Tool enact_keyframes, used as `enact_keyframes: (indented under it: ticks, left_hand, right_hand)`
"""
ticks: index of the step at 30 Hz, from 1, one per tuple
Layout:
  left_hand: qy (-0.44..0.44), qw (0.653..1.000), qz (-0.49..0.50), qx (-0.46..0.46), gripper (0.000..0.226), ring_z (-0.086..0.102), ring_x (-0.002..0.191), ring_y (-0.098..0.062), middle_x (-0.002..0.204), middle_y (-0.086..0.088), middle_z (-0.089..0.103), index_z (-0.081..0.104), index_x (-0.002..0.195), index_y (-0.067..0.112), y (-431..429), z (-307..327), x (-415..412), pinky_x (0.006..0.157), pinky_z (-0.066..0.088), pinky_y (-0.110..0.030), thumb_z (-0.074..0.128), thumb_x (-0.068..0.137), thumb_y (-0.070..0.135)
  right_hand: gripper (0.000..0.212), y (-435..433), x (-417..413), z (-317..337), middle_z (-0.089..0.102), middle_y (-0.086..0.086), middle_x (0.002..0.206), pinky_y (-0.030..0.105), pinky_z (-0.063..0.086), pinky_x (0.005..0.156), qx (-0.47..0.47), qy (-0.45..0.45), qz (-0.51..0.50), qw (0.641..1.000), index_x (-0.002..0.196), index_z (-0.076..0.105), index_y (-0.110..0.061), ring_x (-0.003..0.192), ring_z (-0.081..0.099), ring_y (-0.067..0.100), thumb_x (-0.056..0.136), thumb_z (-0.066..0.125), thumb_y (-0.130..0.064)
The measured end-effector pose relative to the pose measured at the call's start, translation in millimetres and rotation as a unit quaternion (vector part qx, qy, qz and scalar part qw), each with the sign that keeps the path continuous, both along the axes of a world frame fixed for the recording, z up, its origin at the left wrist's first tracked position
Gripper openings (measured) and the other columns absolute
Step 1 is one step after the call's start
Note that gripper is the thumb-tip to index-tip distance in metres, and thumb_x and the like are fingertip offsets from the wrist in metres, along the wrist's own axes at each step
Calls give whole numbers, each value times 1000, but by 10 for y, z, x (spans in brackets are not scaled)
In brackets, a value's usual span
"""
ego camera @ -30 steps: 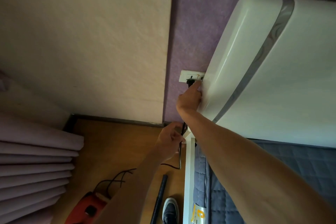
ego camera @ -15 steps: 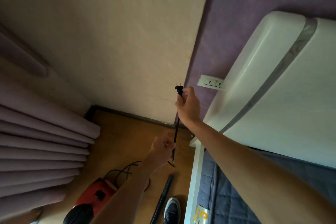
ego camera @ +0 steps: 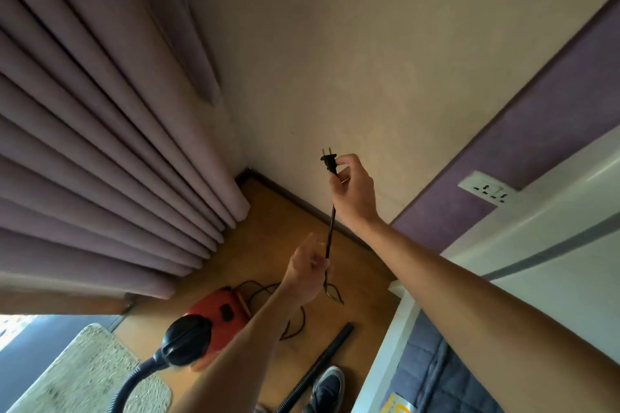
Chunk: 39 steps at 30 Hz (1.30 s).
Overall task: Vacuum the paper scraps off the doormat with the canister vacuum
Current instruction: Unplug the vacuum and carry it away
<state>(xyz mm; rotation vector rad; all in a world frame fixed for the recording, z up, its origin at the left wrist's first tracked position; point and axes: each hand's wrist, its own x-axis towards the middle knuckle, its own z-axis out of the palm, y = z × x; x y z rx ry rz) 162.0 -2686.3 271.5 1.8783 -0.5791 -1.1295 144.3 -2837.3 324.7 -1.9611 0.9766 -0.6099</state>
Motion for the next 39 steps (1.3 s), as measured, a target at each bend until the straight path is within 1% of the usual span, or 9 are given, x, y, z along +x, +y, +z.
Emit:
enact_keyframes:
  ticks: [3, 7, 10, 14, 19, 29, 32, 36, 39]
  left_hand:
    - [6, 999, 36, 2, 38, 53, 56, -15, 59, 7, 55, 51, 93, 29, 272, -70, 127, 54, 44, -34, 41, 92, -8]
    - [10, 997, 72, 0, 42, 55, 59, -19, 68, -1, 58, 51, 88, 35, 704, -142, 280, 53, 44, -36, 42, 92, -7]
    - [-12, 996, 92, 3, 44, 63, 68, -24, 74, 0, 59, 49, 85, 35, 1065, -188, 386, 57, 49, -38, 46, 91, -9]
    - [-9, 993, 115, -1, 32, 55, 56, 2, 77, -3, 61, 48, 92, 23, 1531, -195, 481, 49, 43, -15, 44, 91, -10]
    - [47, 985, 166, -10, 41, 50, 57, -15, 70, -7, 61, 50, 97, 25, 2103, -203, 582, 46, 41, -25, 38, 81, -10]
    - [61, 959, 277, -18, 51, 61, 71, -15, 70, -2, 58, 54, 110, 17, 2799, -309, 810, 59, 49, -24, 37, 72, -12]
    - [67, 947, 314, -29, 54, 63, 73, -18, 65, 3, 54, 55, 103, 22, 2938, -389, 850, 64, 53, -27, 35, 68, -13]
    - [78, 925, 369, -41, 50, 56, 63, -14, 64, -3, 54, 54, 93, 23, 3112, -526, 939, 56, 47, -26, 33, 69, -16]
    - [87, 904, 417, -30, 42, 53, 56, -7, 67, -5, 56, 54, 96, 21, 3281, -650, 1028, 52, 45, -22, 36, 81, -14]
  right_hand:
    - [20, 281, 208, -30, 58, -13, 73, 10, 43, 52, -9, -1, 37, 999, 115, 56, -12, 60, 59, 3, 96, 61, -16]
    - [21, 690, 472, -118, 64, -5, 78, 34, 60, 59, 3, 6, 84, 996, 115, 55, -14, 66, 66, 12, 96, 62, -18]
    - [24, 1039, 647, -152, 62, -7, 78, 38, 62, 64, 15, 17, 109, 994, 117, 54, -13, 70, 67, 12, 95, 62, -17]
    - [25, 1530, 834, -189, 63, -3, 84, 41, 62, 67, 24, 33, 150, 988, 120, 54, -15, 75, 67, 15, 96, 61, -19]
    - [19, 2121, 1092, -214, 65, 1, 82, 49, 59, 67, 46, 40, 204, 977, 113, 58, -25, 74, 67, 20, 95, 61, -20]
    - [21, 2982, 1614, -176, 66, -1, 85, 51, 59, 68, 39, 63, 288, 955, 114, 59, -25, 79, 67, 20, 94, 62, -21]
    - [19, 3185, 1795, -248, 67, -4, 86, 52, 58, 69, 35, 77, 319, 944, 110, 59, -31, 81, 67, 20, 92, 62, -23]
    - [22, 3534, 2076, -382, 67, -4, 95, 50, 59, 73, 35, 94, 376, 921, 114, 60, -29, 87, 68, 21, 92, 59, -25]
    - [21, 3840, 2273, -542, 67, -2, 92, 52, 58, 74, 48, 102, 413, 904, 112, 62, -23, 85, 68, 22, 92, 61, -17]
